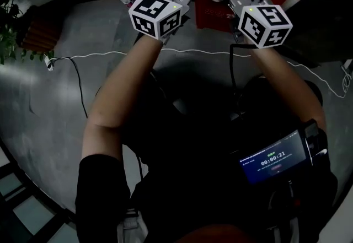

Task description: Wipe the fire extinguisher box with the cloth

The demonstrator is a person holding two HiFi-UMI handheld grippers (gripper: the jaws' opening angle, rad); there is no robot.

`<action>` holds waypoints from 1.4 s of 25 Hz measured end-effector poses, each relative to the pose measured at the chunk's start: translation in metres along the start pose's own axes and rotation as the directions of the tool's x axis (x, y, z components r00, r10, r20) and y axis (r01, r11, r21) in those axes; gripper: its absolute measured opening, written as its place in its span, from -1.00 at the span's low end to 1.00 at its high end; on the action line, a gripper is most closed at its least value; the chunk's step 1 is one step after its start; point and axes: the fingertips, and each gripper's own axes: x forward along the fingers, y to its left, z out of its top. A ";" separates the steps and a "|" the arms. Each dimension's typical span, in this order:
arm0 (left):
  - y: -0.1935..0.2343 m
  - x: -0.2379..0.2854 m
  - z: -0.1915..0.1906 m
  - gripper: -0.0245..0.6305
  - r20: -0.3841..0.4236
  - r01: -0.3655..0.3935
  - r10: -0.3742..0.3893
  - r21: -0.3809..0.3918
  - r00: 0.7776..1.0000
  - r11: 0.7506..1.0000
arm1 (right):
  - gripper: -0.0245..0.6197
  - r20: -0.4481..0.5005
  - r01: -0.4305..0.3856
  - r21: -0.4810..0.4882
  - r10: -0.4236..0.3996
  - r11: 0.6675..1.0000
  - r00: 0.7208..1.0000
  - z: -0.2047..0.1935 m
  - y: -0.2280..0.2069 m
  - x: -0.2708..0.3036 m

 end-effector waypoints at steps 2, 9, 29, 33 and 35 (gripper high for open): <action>-0.024 0.004 0.013 -0.93 0.034 0.037 -0.036 -0.008 0.999 0.999 | -0.60 -0.013 -0.016 -0.023 0.016 1.000 1.000 0.008 0.001 -0.024; -0.097 0.020 0.031 -0.93 0.090 0.133 -0.130 -0.031 0.987 0.991 | -0.60 0.012 -0.002 -0.029 0.002 1.000 1.000 0.025 -0.016 -0.103; -0.184 0.001 0.018 -0.93 0.106 0.175 -0.165 -0.095 0.981 0.980 | -0.59 0.017 0.013 0.001 -0.013 1.000 1.000 -0.004 -0.012 -0.216; -0.192 -0.007 0.017 -0.93 0.086 0.170 -0.163 -0.091 0.983 0.981 | -0.60 0.028 0.031 -0.055 -0.030 0.998 0.999 0.000 -0.004 -0.219; -0.192 -0.010 0.011 -0.93 0.083 0.170 -0.164 -0.074 0.983 0.983 | -0.60 0.032 0.022 -0.068 -0.020 0.997 0.999 0.001 0.001 -0.218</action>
